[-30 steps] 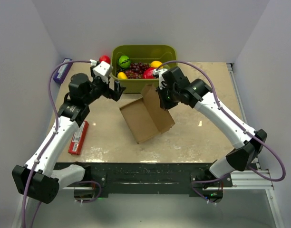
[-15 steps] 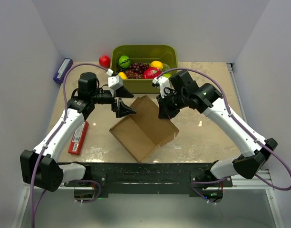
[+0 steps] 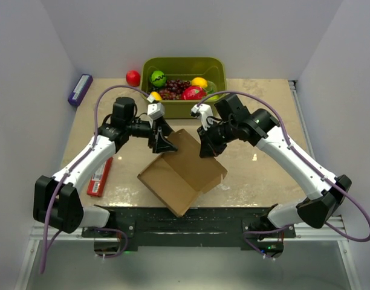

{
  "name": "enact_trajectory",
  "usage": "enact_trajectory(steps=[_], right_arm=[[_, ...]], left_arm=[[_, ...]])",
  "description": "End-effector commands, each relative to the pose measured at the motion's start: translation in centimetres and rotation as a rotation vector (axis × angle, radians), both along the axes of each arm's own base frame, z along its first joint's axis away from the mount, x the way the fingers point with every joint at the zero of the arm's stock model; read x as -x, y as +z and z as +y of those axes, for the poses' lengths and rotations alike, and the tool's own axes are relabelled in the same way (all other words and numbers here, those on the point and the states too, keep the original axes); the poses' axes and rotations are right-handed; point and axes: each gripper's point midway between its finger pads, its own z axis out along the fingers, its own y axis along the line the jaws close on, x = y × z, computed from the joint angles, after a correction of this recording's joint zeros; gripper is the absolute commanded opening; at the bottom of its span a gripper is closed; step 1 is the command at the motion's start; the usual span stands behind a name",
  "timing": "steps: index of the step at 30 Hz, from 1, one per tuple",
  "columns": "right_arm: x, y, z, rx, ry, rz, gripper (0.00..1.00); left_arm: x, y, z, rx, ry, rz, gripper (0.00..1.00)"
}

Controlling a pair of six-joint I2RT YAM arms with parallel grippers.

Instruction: Fold the paper box

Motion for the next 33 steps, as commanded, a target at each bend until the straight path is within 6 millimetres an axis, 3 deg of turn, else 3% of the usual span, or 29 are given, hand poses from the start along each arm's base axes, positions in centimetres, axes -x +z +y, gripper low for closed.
enact_trajectory(steps=[1, 5, 7, 18, 21, 22, 28, 33], right_arm=[[0.5, 1.2, 0.1, -0.045, 0.044, -0.046, 0.0], [0.0, 0.7, -0.1, -0.021, 0.021, -0.053, 0.0], [-0.5, 0.5, -0.3, -0.004, 0.0, -0.061, 0.0], [-1.3, -0.4, -0.8, 0.048, -0.04, -0.069, 0.0], [-1.4, -0.4, -0.8, 0.049, -0.042, -0.071, 0.0], [-1.4, -0.5, -0.8, 0.051, -0.043, -0.071, 0.0], [-1.6, -0.5, -0.9, 0.057, -0.051, -0.073, 0.0], [-2.8, -0.9, -1.5, 0.097, -0.118, -0.095, 0.03]], left_arm=[[0.3, -0.1, -0.8, -0.001, -0.028, 0.001, 0.68], [0.2, -0.5, -1.3, -0.02, -0.009, -0.009, 0.49], [0.1, -0.7, -1.3, -0.028, 0.009, -0.015, 0.45], [-1.2, -0.8, -0.4, -0.08, 0.123, -0.075, 0.47], [-1.1, -0.6, -0.5, -0.073, 0.114, -0.082, 0.35], [-1.1, -0.6, -0.4, -0.074, 0.116, -0.082, 0.26], [-0.6, -0.6, -0.6, -0.06, 0.092, -0.081, 0.02], [-0.8, -0.7, -0.4, -0.069, 0.12, -0.102, 0.0]])
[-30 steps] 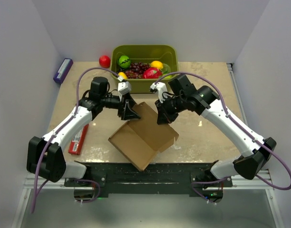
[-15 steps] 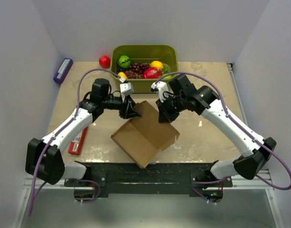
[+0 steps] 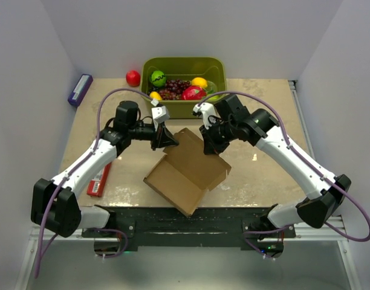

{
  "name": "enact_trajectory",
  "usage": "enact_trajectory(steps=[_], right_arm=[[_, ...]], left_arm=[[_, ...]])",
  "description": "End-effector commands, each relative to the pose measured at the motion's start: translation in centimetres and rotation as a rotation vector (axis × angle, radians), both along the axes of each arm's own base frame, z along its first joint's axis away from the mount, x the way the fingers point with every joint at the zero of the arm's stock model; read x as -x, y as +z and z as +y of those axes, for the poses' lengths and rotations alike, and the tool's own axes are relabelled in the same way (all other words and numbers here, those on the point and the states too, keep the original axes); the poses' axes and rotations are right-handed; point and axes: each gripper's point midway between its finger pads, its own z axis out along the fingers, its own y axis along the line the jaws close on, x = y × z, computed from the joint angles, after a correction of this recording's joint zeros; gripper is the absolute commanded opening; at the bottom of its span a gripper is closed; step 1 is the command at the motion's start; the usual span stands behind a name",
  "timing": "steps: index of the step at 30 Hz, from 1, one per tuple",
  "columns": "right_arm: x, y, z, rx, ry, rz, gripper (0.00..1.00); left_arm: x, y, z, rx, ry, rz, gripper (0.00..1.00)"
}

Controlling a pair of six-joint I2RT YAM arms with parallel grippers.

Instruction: Fold the paper box

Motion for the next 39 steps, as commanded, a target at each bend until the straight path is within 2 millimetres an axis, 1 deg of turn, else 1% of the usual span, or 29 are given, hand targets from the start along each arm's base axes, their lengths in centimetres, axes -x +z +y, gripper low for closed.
enact_trajectory(steps=[1, 3, 5, 6, 8, 9, 10, 11, 12, 13, 15, 16, 17, 18, 20, 22, 23, 24, 25, 26, 27, 28, 31, 32, 33, 34, 36, 37, 39], right_arm=[[-1.7, 0.1, -0.3, 0.025, -0.063, -0.054, 0.11], [-3.0, 0.1, -0.5, 0.027, -0.145, -0.075, 0.28], [-4.2, 0.0, -0.9, 0.017, -0.22, -0.083, 0.5], [-5.5, 0.4, -1.2, -0.013, -0.266, -0.103, 0.56], [-6.7, 0.8, -1.9, -0.066, -0.344, -0.104, 0.73], [-8.6, 1.5, -2.6, -0.118, -0.408, -0.137, 0.77], [-8.9, 2.7, -3.1, -0.17, -0.434, -0.167, 0.79], [-9.0, 1.9, -3.2, -0.197, -0.463, -0.156, 0.81], [-10.0, 3.5, -3.0, -0.273, -0.472, -0.227, 0.84], [-9.4, 3.2, -3.3, -0.303, -0.49, -0.239, 0.85], [-10.0, 4.6, -3.9, -0.379, -0.549, -0.31, 0.87], [-9.7, 3.5, -4.1, -0.385, -0.568, -0.297, 0.87], [-9.3, 4.5, -4.6, -0.417, -0.585, -0.328, 0.87], [-9.4, 4.2, -6.0, -0.429, -0.686, -0.338, 0.89], [-9.4, 4.2, -6.2, -0.429, -0.709, -0.327, 0.89], [-9.4, 2.8, -6.5, -0.358, -0.726, -0.274, 0.88], [-10.0, 4.5, -6.9, -0.35, -0.757, -0.3, 0.88], [-9.6, 2.9, -7.3, -0.262, -0.768, -0.241, 0.88], [-9.8, 5.0, -7.1, -0.277, -0.764, -0.25, 0.88], [-9.5, 5.3, -6.9, -0.265, -0.753, -0.224, 0.88], [-8.7, 4.3, -7.2, -0.211, -0.759, -0.158, 0.88], [-8.6, 4.7, -6.8, -0.231, -0.786, -0.115, 0.87], [-6.8, 5.1, -4.1, -0.377, -0.742, 0.014, 0.84], [-6.7, 5.5, -3.4, -0.439, -0.719, 0.013, 0.84], [-7.7, 6.9, -3.0, -0.523, -0.721, -0.048, 0.84], [-7.1, 6.2, -3.7, -0.542, -0.741, -0.067, 0.84], [-7.8, 6.9, -4.3, -0.583, -0.74, -0.175, 0.84], [-7.8, 5.3, -5.0, -0.534, -0.725, -0.212, 0.84], [-7.8, 4.1, -6.2, -0.487, -0.746, -0.257, 0.84]], left_arm=[[-0.1, 1.2, 0.1, 0.017, 0.025, -0.072, 0.0], [-0.7, 1.0, 0.5, 0.006, 0.074, -0.083, 0.0], [-1.5, 0.8, 0.9, -0.013, 0.139, -0.089, 0.0], [-1.8, 0.8, 1.2, -0.015, 0.158, -0.093, 0.0], [-2.0, 0.9, 1.5, -0.003, 0.177, -0.094, 0.0], [-2.1, 1.0, 1.8, 0.006, 0.188, -0.094, 0.0], [-2.2, 1.1, 2.0, 0.013, 0.199, -0.092, 0.0], [-2.2, 1.4, 2.2, 0.027, 0.212, -0.098, 0.0], [-2.3, 1.4, 2.5, 0.032, 0.222, -0.093, 0.0], [-2.3, 2.1, 2.6, 0.052, 0.223, -0.118, 0.0], [-2.3, 2.2, 2.8, 0.069, 0.229, -0.116, 0.0], [-2.3, 2.4, 2.9, 0.073, 0.232, -0.123, 0.0], [-2.5, 2.6, 3.0, 0.075, 0.236, -0.13, 0.0], [-2.7, 2.8, 3.4, 0.091, 0.255, -0.108, 0.0], [-2.8, 2.8, 3.6, 0.096, 0.262, -0.102, 0.0], [-2.9, 2.8, 3.6, 0.096, 0.263, -0.103, 0.0], [-2.9, 2.7, 3.6, 0.095, 0.262, -0.102, 0.0], [-2.8, 2.7, 3.6, 0.095, 0.257, -0.101, 0.0], [-2.8, 2.7, 3.6, 0.094, 0.257, -0.101, 0.0], [-2.8, 2.6, 3.6, 0.092, 0.256, -0.103, 0.0], [-2.8, 2.6, 3.6, 0.089, 0.258, -0.106, 0.0], [-2.9, 2.6, 3.7, 0.086, 0.261, -0.107, 0.0], [-3.2, 2.6, 3.8, 0.08, 0.275, -0.1, 0.0], [-3.0, 2.8, 3.6, 0.089, 0.265, -0.1, 0.0], [-3.0, 2.8, 3.5, 0.094, 0.258, -0.094, 0.0], [-2.9, 2.8, 3.5, 0.098, 0.253, -0.089, 0.0], [-2.8, 2.8, 3.4, 0.099, 0.25, -0.088, 0.0], [-2.8, 2.8, 3.5, 0.098, 0.254, -0.093, 0.0], [-2.8, 2.9, 3.5, 0.102, 0.253, -0.097, 0.0]])
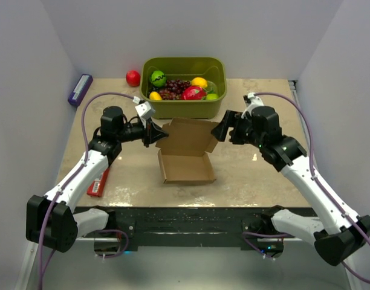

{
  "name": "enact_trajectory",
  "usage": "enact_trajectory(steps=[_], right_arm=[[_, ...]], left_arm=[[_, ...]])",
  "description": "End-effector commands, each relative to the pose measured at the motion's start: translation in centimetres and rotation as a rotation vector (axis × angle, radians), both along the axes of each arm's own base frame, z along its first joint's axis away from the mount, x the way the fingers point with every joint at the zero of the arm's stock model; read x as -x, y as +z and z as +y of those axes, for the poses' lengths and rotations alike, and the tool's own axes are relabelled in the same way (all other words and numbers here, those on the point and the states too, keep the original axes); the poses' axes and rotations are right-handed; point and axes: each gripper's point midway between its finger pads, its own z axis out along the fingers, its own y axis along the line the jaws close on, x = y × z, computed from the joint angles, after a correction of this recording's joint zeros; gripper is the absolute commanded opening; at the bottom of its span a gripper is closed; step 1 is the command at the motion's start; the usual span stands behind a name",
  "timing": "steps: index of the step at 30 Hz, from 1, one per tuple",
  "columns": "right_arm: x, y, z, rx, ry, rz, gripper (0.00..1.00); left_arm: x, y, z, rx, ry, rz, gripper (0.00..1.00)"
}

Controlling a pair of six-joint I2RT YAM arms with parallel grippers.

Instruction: Fold the paper box

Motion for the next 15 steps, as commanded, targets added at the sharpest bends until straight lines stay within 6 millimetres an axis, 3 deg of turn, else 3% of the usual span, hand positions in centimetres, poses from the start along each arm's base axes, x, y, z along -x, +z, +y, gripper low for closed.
enact_trajectory(steps=[1, 5, 9, 15], right_arm=[[-1.5, -0.8, -1.9, 0.073, -0.065, -0.143, 0.84], [-1.9, -3.6, -2.4, 0.128, -0.067, -0.145, 0.82], [-3.1, -2.8, -1.5, 0.107, -0.038, -0.26, 0.76], [-4.3, -4.3, -1.0, 0.152, 0.0, -0.29, 0.65]], left_arm=[[-0.1, 1.6, -0.2, 0.037, -0.017, -0.047, 0.0], [0.2, 1.5, -0.4, 0.04, -0.038, -0.041, 0.0], [0.1, 1.0, -0.4, 0.034, -0.043, -0.028, 0.0], [0.2, 1.0, -0.4, 0.029, -0.046, -0.03, 0.0]])
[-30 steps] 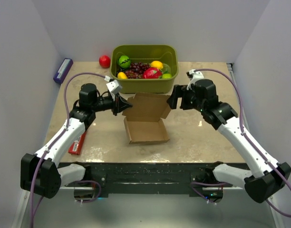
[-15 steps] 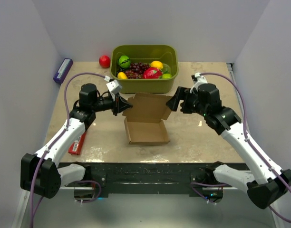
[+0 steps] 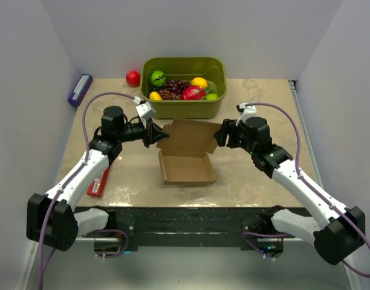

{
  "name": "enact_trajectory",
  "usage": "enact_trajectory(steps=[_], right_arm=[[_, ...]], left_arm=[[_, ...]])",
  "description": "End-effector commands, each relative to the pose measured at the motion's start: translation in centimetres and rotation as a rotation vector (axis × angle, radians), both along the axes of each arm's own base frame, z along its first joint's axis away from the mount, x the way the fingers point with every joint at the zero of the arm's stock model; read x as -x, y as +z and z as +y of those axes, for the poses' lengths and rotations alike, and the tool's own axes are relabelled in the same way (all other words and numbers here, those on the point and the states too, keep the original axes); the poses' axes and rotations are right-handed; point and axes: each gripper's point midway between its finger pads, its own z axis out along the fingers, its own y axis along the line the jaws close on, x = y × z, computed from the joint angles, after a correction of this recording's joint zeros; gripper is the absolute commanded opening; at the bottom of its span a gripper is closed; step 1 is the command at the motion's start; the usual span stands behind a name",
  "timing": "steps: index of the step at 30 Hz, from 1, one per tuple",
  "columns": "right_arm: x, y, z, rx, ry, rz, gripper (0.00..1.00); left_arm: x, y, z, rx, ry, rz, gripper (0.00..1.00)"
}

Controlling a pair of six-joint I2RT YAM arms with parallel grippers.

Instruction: Fold the paper box

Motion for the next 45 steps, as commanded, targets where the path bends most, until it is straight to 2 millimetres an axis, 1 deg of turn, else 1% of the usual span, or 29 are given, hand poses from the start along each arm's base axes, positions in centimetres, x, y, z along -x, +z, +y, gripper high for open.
enact_trajectory(steps=[1, 6, 10, 12, 14, 15, 16, 17, 19, 20, 22, 23, 24, 25, 26, 28, 29, 31, 32, 33, 34, 35, 36, 39, 41, 45], right_arm=[[-2.0, 1.5, 0.6, 0.012, 0.031, -0.134, 0.64], [-1.9, 0.2, 0.8, 0.02, 0.048, -0.125, 0.55], [-1.5, -0.7, 1.1, 0.024, 0.073, -0.105, 0.52], [-1.5, -0.7, 1.2, 0.024, 0.082, -0.111, 0.49], [-1.3, -1.2, 1.1, 0.031, 0.088, -0.107, 0.43], [-1.5, -0.7, 1.3, 0.021, 0.09, -0.129, 0.4], [-1.5, -0.6, 1.4, 0.02, 0.098, -0.134, 0.37], [-1.5, -0.6, 1.6, 0.015, 0.109, -0.134, 0.3], [-1.5, -0.5, 1.7, 0.015, 0.116, -0.136, 0.22], [-1.4, -0.6, 1.6, 0.019, 0.115, -0.131, 0.13], [-1.5, -0.6, 1.5, 0.037, 0.114, -0.133, 0.08], [-1.5, -0.8, 1.3, 0.048, 0.113, -0.128, 0.02], [-1.7, -0.5, 1.1, 0.065, 0.108, -0.143, 0.0], [-1.5, -0.7, 0.9, 0.083, 0.109, -0.129, 0.0], [-1.4, -0.9, 0.8, 0.098, 0.111, -0.124, 0.0], [-1.6, -0.7, 0.3, 0.131, 0.108, -0.139, 0.0], [-1.5, -0.7, 0.2, 0.14, 0.113, -0.141, 0.0], [-1.4, -0.8, 0.1, 0.163, 0.125, -0.149, 0.0], [-1.4, -1.0, 0.0, 0.173, 0.13, -0.148, 0.0], [-1.3, -1.2, 0.0, 0.176, 0.134, -0.146, 0.0], [-1.3, -1.3, 0.0, 0.175, 0.135, -0.146, 0.0], [-1.3, -1.3, 0.1, 0.174, 0.138, -0.149, 0.0], [-1.2, -1.3, 0.1, 0.175, 0.142, -0.15, 0.0], [-1.2, -1.6, 0.2, 0.176, 0.148, -0.15, 0.0], [-1.1, -1.4, 0.3, 0.173, 0.154, -0.156, 0.0], [-0.8, -1.2, 0.6, 0.161, 0.181, -0.164, 0.0]], left_arm=[[-0.1, 1.0, -0.1, 0.018, -0.019, -0.038, 0.0], [-0.1, 0.9, -0.1, 0.017, -0.023, -0.037, 0.0], [-0.1, 0.9, -0.2, 0.016, -0.024, -0.036, 0.0], [0.0, 0.8, -0.2, 0.018, -0.033, -0.033, 0.0], [0.1, 0.8, -0.3, 0.021, -0.04, -0.033, 0.0], [0.1, 0.8, -0.3, 0.021, -0.042, -0.034, 0.0], [0.1, 0.7, -0.3, 0.021, -0.042, -0.031, 0.0], [0.1, 0.7, -0.3, 0.021, -0.042, -0.031, 0.0], [0.0, 0.6, -0.3, 0.02, -0.042, -0.025, 0.0], [-0.1, 0.5, -0.3, 0.017, -0.033, -0.025, 0.0], [-0.6, 0.1, 0.0, 0.002, 0.0, -0.02, 0.0], [-0.8, -0.1, 0.1, -0.007, 0.015, -0.015, 0.01], [-1.1, -0.3, 0.3, -0.016, 0.029, -0.013, 0.06], [-1.5, -0.6, 0.5, -0.031, 0.058, -0.009, 0.11], [-1.7, -0.8, 0.7, -0.038, 0.071, -0.003, 0.21], [-2.2, -1.4, 1.0, -0.066, 0.088, -0.01, 0.36], [-2.3, -1.6, 1.0, -0.07, 0.09, -0.007, 0.46], [-2.6, -2.1, 1.1, -0.083, 0.1, 0.004, 0.58], [-2.9, -2.2, 1.2, -0.089, 0.11, 0.001, 0.67], [-3.2, -2.3, 1.3, -0.096, 0.124, -0.001, 0.7], [-3.3, -3.0, 1.8, -0.121, 0.154, 0.024, 0.72], [-3.5, -3.2, 2.0, -0.133, 0.171, 0.025, 0.76], [-3.7, -3.4, 2.2, -0.142, 0.184, 0.021, 0.77], [-3.9, -3.8, 2.5, -0.157, 0.2, 0.024, 0.77], [-4.0, -4.2, 2.5, -0.164, 0.201, 0.028, 0.75], [-4.8, -5.3, 2.8, -0.191, 0.226, 0.05, 0.75]])
